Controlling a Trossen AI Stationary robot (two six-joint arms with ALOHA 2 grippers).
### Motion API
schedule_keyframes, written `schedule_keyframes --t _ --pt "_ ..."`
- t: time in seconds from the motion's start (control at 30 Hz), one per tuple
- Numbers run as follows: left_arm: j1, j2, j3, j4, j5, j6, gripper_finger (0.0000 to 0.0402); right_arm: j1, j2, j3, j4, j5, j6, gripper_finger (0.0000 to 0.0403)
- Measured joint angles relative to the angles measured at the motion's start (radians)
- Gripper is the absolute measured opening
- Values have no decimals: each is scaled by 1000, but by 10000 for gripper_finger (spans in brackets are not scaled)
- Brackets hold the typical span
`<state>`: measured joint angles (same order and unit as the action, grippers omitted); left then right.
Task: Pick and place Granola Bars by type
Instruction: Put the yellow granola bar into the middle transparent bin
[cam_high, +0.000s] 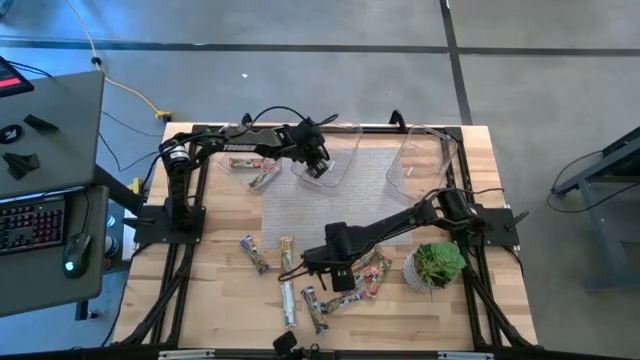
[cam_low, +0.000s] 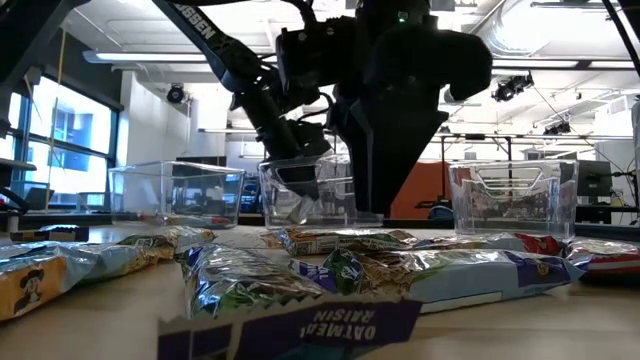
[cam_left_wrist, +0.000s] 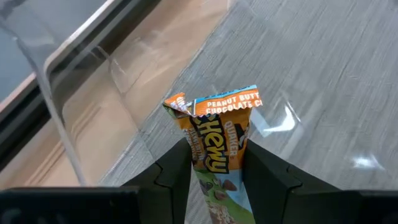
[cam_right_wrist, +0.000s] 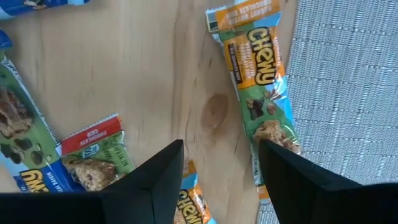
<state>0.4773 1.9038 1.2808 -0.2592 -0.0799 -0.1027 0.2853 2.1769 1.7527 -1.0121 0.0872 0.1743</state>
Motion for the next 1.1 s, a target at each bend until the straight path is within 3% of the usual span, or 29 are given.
schedule_keyframes --t 0.17,0.7,1.1 --pt "0 0 0 34 46 1 122 -2 0 0 13 5 -15 193" --pt "0 4 -2 99 43 77 125 -5 0 0 31 11 -41 193" --pt "0 49 0 150 48 100 192 -5 0 0 33 16 -44 193"
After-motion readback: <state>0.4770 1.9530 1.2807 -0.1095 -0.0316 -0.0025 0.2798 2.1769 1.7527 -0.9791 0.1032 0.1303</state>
